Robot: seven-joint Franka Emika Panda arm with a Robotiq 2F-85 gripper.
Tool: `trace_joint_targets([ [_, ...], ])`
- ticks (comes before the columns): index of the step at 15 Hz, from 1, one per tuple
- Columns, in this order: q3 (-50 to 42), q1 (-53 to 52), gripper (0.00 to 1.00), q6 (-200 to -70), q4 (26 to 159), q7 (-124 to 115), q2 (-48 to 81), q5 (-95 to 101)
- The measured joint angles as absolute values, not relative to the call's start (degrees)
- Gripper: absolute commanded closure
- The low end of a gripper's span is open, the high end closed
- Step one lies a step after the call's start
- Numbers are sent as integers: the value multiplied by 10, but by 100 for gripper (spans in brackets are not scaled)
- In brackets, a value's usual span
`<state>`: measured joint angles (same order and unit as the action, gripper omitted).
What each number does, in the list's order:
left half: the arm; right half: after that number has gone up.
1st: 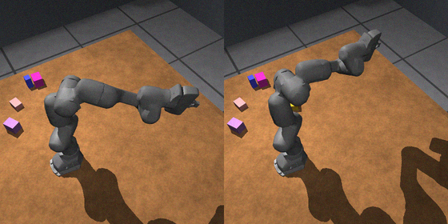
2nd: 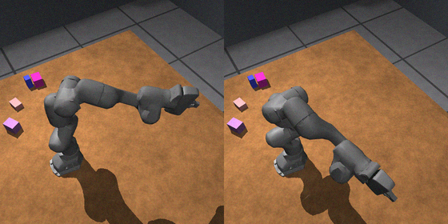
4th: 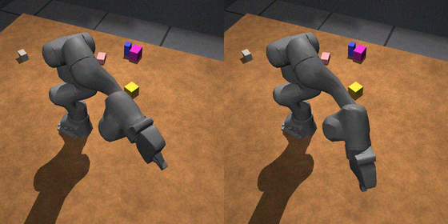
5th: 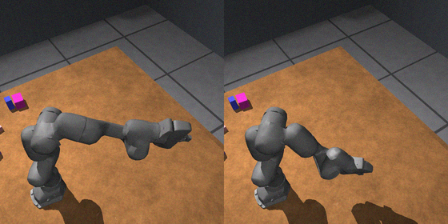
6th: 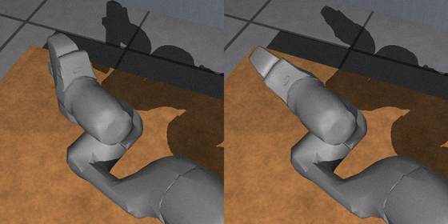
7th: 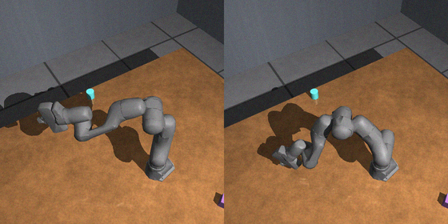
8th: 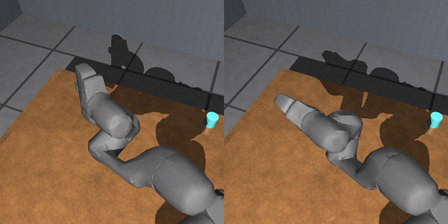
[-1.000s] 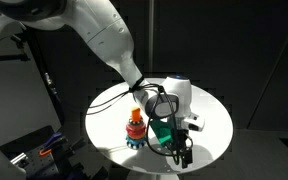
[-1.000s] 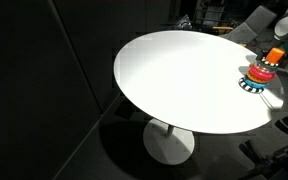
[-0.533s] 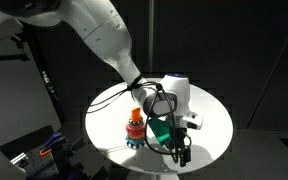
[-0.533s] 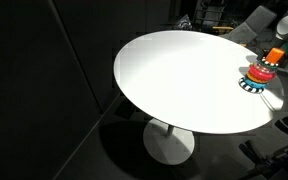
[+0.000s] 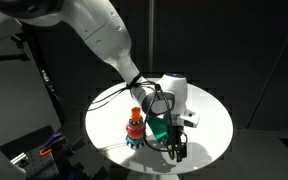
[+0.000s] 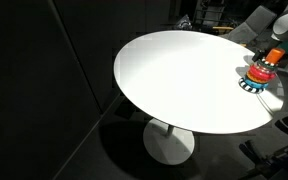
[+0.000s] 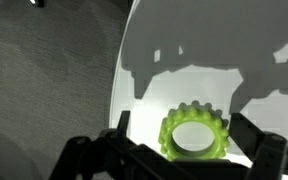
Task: Pick up the lime green ring and put it on the ring holder
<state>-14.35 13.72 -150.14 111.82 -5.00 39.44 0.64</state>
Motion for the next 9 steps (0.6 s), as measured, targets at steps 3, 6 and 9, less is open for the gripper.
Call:
trace_joint_targets([
  [3,-134,144,0,-1503,1116,-50,394,-8],
  [6,-127,152,0,-1509,1114,-50,395,-19],
  [9,-127,158,0,-1521,1112,-50,395,-28],
])
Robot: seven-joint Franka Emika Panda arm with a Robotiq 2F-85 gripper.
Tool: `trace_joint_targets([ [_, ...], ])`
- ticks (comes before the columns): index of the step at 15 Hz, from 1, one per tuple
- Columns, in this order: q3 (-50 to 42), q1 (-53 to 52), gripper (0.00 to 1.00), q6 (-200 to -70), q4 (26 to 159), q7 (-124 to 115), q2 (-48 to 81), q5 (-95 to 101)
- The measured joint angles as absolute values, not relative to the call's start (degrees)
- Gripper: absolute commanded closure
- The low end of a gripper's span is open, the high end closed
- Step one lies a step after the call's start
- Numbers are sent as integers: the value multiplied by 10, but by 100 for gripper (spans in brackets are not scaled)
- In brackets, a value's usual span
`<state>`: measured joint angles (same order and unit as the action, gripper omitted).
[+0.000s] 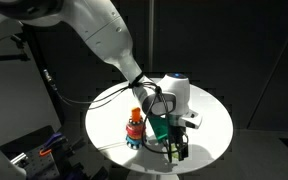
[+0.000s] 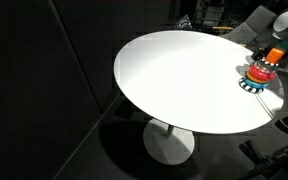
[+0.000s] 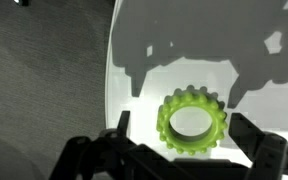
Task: Pick up the lime green ring and put it on the ring holder
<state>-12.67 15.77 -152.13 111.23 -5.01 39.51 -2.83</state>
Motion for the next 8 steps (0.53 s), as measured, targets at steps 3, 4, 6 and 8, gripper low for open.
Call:
trace_joint_targets([
  [3,-125,163,0,-1540,1111,-50,398,-39],
  [4,-124,165,0,-1545,1111,-50,400,-42],
  [6,-122,167,0,-1557,1110,-50,405,-49],
  [8,-121,167,0,-1564,1110,-50,410,-53],
])
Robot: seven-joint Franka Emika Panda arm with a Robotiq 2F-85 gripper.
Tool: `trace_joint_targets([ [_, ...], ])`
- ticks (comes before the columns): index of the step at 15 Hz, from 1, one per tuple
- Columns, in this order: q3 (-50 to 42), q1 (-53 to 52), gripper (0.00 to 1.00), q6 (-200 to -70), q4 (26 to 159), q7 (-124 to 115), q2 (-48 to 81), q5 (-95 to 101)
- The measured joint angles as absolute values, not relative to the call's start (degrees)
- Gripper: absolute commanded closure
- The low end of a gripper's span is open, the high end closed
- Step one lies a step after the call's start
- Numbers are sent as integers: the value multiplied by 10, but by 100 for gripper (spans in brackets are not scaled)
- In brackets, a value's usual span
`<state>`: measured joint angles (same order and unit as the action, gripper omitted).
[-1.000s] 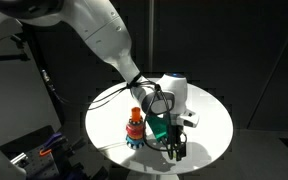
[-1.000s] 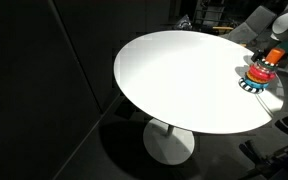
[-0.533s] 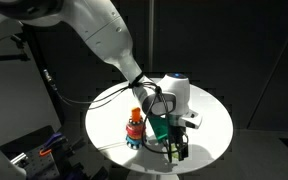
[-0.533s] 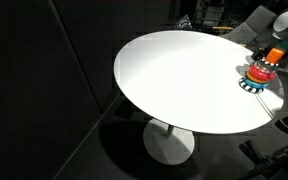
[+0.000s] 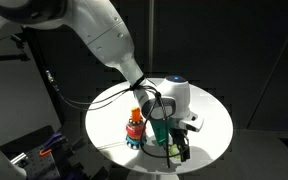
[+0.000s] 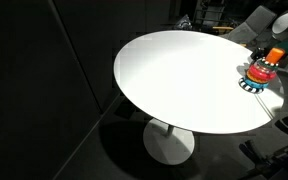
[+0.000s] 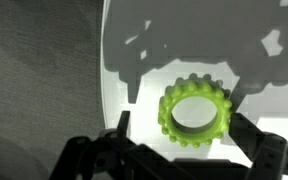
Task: Pick up the lime green ring and put it on the ring holder
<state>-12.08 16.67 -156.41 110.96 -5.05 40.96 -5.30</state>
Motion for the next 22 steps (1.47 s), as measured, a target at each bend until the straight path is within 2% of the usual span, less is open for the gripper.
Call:
trace_joint_targets([
  [22,-114,167,0,-1578,1105,-51,417,-62],
])
